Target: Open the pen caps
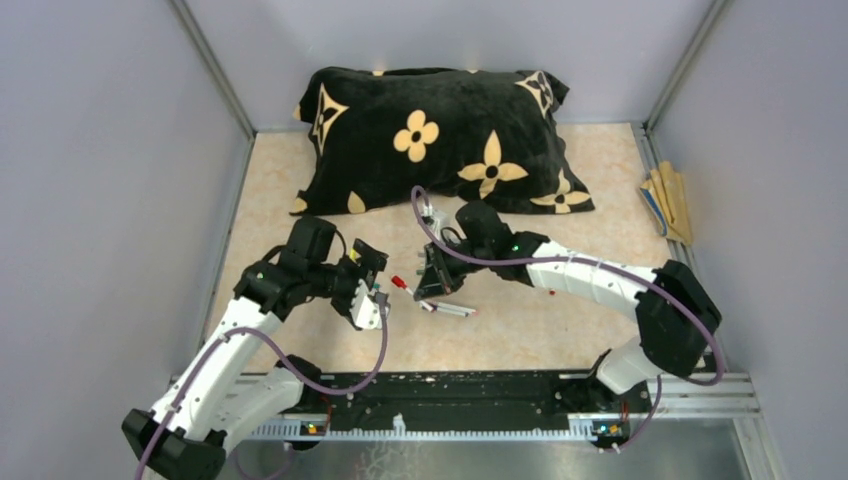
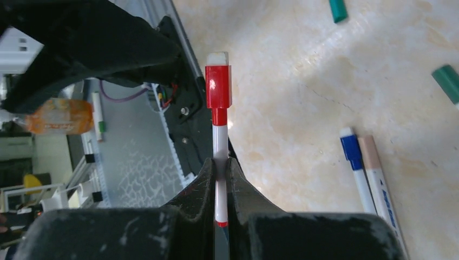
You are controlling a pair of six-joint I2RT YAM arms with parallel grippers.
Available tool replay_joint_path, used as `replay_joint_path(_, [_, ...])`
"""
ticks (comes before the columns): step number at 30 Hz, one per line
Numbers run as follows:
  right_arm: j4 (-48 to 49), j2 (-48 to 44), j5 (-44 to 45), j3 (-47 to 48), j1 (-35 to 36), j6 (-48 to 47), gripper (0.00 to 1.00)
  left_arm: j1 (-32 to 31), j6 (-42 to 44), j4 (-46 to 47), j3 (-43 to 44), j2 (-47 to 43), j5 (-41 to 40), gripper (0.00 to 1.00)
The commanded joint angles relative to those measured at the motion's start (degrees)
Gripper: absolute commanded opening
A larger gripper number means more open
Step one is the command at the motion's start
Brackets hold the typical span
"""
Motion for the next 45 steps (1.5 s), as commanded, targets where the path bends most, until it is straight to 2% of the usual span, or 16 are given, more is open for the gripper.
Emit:
replay_joint_path(1, [1.61,2.97,-7.17,5.82,-0.12,1.51,0.0,-3.25,9.72,3.9,-3.69,-1.14,-5.24,0.97])
replay_joint_path(8, [1.62,6.95,-9.8,9.69,-0.12,2.15,0.0,-6.6,9.77,4.39,-3.39,0.68,-7.81,0.9])
replay_joint_path(16, [0.92,9.76,-11.33,12.41,-0.21,2.29,0.0,-9.38,7.08,4.64,-0.4,4.93,-10.72,0.64])
replay_joint_path(24, [0.59,10.06,-11.43,12.22,-0.89,2.41,0.0,-9.78,6.2,4.26,-0.92,5.47,-14.24,0.39])
replay_joint_path(26, [0.3,10.04,-11.44,12.39,-1.06,2.33,0.0,-9.76,6.23,4.28,-0.94,5.4,-14.26,0.3])
replay_joint_path(29, [-0.28,9.87,-10.8,12.36,-1.36,2.04,0.0,-9.83,6.01,4.78,-0.89,5.18,-14.34,0.03])
replay_joint_path(30, [-0.59,9.78,-10.43,12.36,-1.39,1.83,0.0,-9.84,5.77,4.9,-0.94,5.12,-14.47,0.0])
replay_joint_path(31, [-0.95,9.72,-10.01,12.33,-1.43,1.6,0.01,-9.86,5.46,5.01,-0.94,5.17,-14.49,0.0])
replay_joint_path(33, [-1.22,9.35,-8.15,12.16,-1.37,1.48,0.17,-9.86,4.63,5.25,-0.88,5.34,-14.28,0.0])
replay_joint_path(37, [1.9,8.19,-6.75,10.64,-1.12,3.46,0.32,-9.85,2.21,6.11,-0.19,6.14,-14.0,0.0])
replay_joint_path(42, [3.76,8.8,-7.64,10.04,-0.92,4.97,0.35,-9.9,-1.31,5.83,1.84,7.27,-13.51,0.0])
replay_joint_path(45, [5.58,8.91,-8.31,9.58,-0.91,6.05,0.27,-9.88,-2.55,5.15,2.07,7.45,-13.43,0.0])
